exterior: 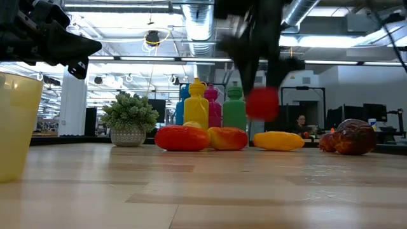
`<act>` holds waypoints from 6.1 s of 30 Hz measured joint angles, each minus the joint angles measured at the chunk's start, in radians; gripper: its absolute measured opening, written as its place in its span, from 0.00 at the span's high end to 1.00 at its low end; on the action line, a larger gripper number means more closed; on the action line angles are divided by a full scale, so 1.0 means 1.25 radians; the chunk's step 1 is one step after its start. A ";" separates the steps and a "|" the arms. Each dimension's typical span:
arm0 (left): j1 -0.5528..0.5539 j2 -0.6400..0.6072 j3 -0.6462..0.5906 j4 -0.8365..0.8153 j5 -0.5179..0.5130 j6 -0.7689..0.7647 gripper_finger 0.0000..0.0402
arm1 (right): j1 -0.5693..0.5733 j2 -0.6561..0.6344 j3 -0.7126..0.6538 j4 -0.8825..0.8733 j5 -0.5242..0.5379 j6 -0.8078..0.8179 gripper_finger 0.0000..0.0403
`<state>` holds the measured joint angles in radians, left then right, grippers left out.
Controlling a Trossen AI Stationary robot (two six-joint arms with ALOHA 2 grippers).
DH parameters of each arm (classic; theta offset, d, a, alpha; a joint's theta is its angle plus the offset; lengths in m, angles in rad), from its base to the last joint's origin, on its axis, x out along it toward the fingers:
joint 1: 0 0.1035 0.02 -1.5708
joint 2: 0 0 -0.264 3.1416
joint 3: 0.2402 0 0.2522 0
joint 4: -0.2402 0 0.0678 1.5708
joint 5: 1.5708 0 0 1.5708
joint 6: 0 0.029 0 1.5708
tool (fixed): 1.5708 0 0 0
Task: Pick & Place Food Item
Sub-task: Put the red tomato into the white bin, then put the red pomegranate into the white bin
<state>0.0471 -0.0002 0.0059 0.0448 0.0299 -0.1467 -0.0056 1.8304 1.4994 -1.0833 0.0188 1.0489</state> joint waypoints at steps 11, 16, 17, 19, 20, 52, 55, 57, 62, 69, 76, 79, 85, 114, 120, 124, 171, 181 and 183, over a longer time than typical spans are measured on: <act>0.000 0.000 0.000 -0.001 0.000 0.000 1.00 | 0.259 -0.310 0.001 0.111 -0.075 0.064 0.42; 0.000 0.000 0.000 0.000 0.000 0.000 1.00 | 0.401 -0.381 0.001 0.062 -0.056 0.217 0.43; 0.000 0.000 0.000 0.000 0.000 0.000 1.00 | 0.427 -0.387 0.001 0.037 -0.057 0.255 0.43; 0.000 0.000 0.000 0.000 0.000 0.000 1.00 | 0.476 -0.392 0.001 -0.028 -0.057 0.334 0.43; 0.000 0.000 0.000 0.000 0.000 0.000 1.00 | 0.498 -0.392 0.001 -0.069 -0.058 0.374 0.43; 0.000 0.000 0.000 0.000 0.000 0.000 1.00 | 0.655 -0.060 0.001 -0.267 -0.308 0.753 0.43; 0.000 0.000 0.000 0.000 0.000 0.000 1.00 | 0.662 -0.064 0.001 -0.261 -0.308 0.776 0.43; 0.000 0.000 0.000 0.000 0.000 0.000 1.00 | 0.668 -0.068 0.001 -0.254 -0.308 0.786 0.43; 0.000 0.000 0.000 0.000 0.000 0.000 1.00 | 0.680 -0.067 0.001 -0.232 -0.310 0.796 0.43; 0.000 0.000 0.000 0.000 0.000 0.000 1.00 | 0.680 -0.067 0.001 -0.235 -0.316 0.796 0.43; 0.000 0.000 0.000 0.000 0.000 0.000 1.00 | 0.681 -0.067 0.001 -0.222 -0.349 0.796 0.37; 0.000 0.000 0.000 0.000 0.000 0.000 1.00 | 0.681 -0.067 0.001 -0.222 -0.352 0.795 0.33; 0.000 0.000 0.000 0.000 0.000 0.000 1.00 | 0.681 -0.067 0.001 -0.210 -0.352 0.792 0.29; 0.000 0.000 0.000 0.000 0.000 0.000 1.00 | 0.676 -0.067 0.008 -0.307 -0.283 0.467 0.97; 0.000 0.000 0.000 0.000 0.000 0.000 1.00 | 0.705 -0.067 0.008 -0.323 -0.261 0.432 0.99; 0.000 0.000 0.000 0.000 0.000 0.000 1.00 | 0.724 -0.068 -0.025 -0.269 -0.261 0.436 0.99; 0.000 0.000 0.000 0.000 0.000 0.000 1.00 | 0.471 -0.365 -0.062 -0.028 0.111 0.200 0.72; 0.000 0.000 0.000 0.000 0.000 0.000 1.00 | 0.156 -0.342 -0.061 -0.292 0.110 0.076 0.17; 0.000 0.000 0.000 0.000 0.000 0.000 1.00 | 0.088 -0.322 -0.062 -0.365 0.110 0.094 0.10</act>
<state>0.0474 -0.0002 0.0059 0.0448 0.0299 -0.1466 0.1038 1.4280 1.4223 -1.5390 0.1568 1.1663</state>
